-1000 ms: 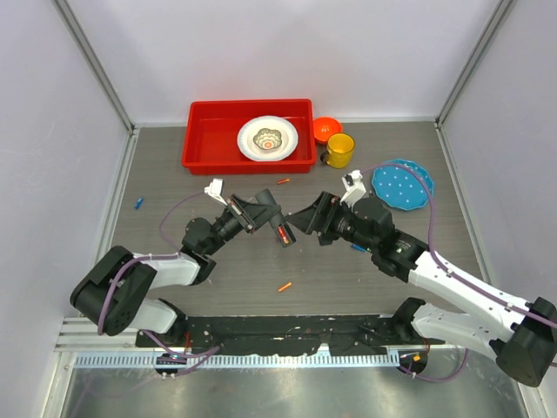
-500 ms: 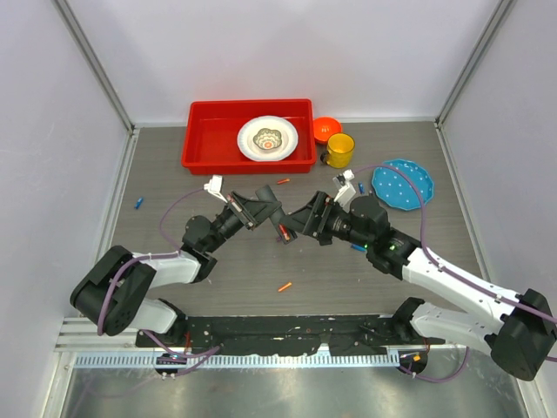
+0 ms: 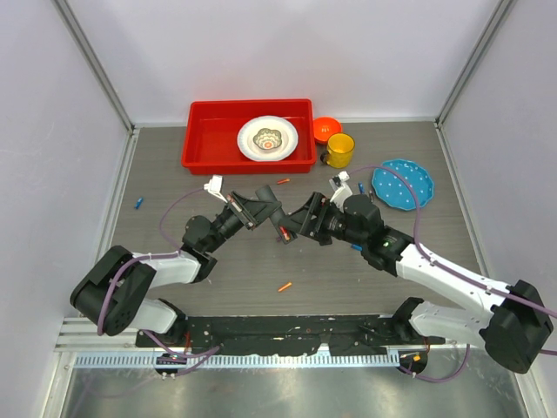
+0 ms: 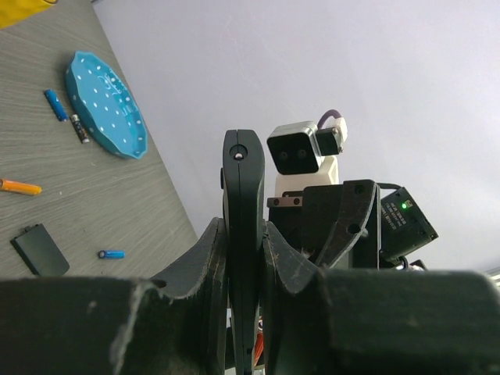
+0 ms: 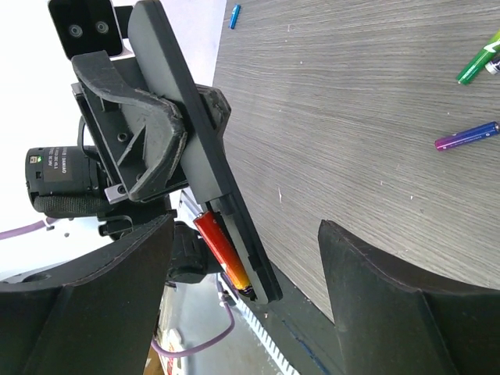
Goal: Load the batteries into the remote control
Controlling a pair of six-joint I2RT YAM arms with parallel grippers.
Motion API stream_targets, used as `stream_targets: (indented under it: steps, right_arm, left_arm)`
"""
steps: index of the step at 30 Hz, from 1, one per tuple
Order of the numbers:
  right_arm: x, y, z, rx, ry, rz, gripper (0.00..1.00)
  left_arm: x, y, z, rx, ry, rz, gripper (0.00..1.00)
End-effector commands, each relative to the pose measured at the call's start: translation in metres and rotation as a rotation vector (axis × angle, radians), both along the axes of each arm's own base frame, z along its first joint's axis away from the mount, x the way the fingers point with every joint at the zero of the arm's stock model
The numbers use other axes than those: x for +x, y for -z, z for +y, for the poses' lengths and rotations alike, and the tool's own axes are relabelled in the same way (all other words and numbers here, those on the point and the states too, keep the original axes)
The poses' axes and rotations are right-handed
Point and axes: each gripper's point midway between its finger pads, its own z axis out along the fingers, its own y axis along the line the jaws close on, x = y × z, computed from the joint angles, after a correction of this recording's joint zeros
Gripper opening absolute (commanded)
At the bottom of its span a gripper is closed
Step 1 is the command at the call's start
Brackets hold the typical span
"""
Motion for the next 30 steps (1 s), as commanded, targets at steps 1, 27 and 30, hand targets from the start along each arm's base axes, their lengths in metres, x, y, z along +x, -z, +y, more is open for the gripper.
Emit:
stream_targets:
  steps: [1,27,30]
  right_arm:
    - [0.006,-0.018,0.005,0.049,-0.002,-0.036,0.8]
    - [0.01,-0.007,0.007,0.06,0.001,-0.009,0.73]
    - [0.01,-0.006,0.006,0.06,-0.001,-0.009,0.71]
  left_arm:
    - [-0.021,-0.075,0.012,-0.165,0.003,-0.269,0.0]
    - [-0.021,-0.078,0.012,-0.17,0.004,-0.273,0.0]
    - [-0.021,-0.078,0.012,-0.171,0.001,-0.274,0.0]
